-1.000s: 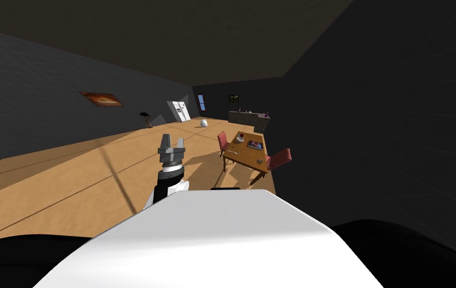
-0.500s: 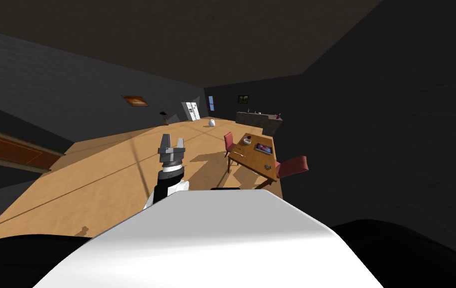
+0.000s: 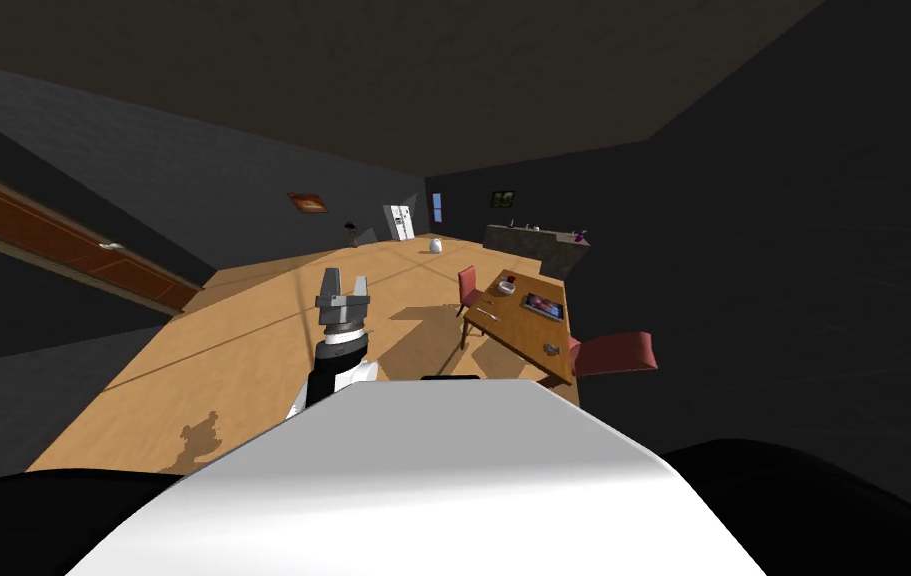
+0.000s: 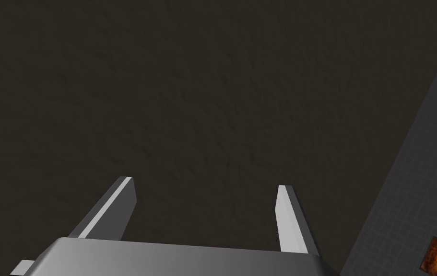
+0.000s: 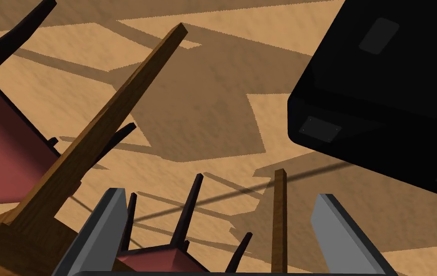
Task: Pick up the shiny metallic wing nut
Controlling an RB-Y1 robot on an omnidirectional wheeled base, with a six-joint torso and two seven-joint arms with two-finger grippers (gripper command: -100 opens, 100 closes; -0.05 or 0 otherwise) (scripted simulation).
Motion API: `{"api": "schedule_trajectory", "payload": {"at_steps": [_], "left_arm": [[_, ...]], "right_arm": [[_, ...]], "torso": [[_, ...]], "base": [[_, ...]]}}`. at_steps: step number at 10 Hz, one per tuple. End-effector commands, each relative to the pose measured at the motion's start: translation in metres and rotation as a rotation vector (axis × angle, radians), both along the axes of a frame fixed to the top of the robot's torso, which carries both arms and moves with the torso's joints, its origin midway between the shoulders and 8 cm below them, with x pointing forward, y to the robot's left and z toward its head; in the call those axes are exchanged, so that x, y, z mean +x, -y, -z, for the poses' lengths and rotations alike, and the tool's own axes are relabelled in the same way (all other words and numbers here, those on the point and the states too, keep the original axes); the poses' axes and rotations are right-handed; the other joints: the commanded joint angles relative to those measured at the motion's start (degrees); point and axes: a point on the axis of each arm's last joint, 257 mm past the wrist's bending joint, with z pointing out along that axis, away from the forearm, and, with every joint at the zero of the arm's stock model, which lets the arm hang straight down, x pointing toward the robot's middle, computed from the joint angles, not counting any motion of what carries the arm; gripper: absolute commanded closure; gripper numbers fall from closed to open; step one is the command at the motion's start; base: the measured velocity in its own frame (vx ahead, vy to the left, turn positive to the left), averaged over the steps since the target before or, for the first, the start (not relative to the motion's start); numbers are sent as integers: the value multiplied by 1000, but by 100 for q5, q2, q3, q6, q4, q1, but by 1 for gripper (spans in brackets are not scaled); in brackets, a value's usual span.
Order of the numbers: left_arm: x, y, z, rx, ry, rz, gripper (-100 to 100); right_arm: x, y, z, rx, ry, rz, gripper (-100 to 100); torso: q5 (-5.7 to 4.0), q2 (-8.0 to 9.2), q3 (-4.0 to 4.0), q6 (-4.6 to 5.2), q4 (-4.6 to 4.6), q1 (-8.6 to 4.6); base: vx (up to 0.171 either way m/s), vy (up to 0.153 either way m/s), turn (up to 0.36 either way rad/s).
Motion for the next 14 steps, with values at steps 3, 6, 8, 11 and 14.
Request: {"api": "schedule_trajectory", "payload": {"at_steps": [3,6,8,11,14], "left_arm": [[0,0,0,0,0,0,0],[0,0,0,0,0,0,0],[0,0,0,0,0,0,0],[0,0,0,0,0,0,0],[0,0,0,0,0,0,0]], "right_arm": [[-36,37,-3,-76,-81,-27,-100],[-59,62,-8,-129,-138,-52,-100],[-79,84,-14,-177,-191,-74,-100],[-124,133,-33,-283,-313,-129,-100],[-136,145,-39,-311,-347,-141,-100]], "torso": [[0,5,4,-8,3,3],[-1,-6,-3,0,-1,3],[-1,5,4,-7,3,2],[-3,-29,-15,-8,-4,-7],[-6,-35,-20,1,-7,-10]], "base": [[48,1,140],[69,-2,148],[59,-7,226],[146,-29,380],[121,-48,144]]}}
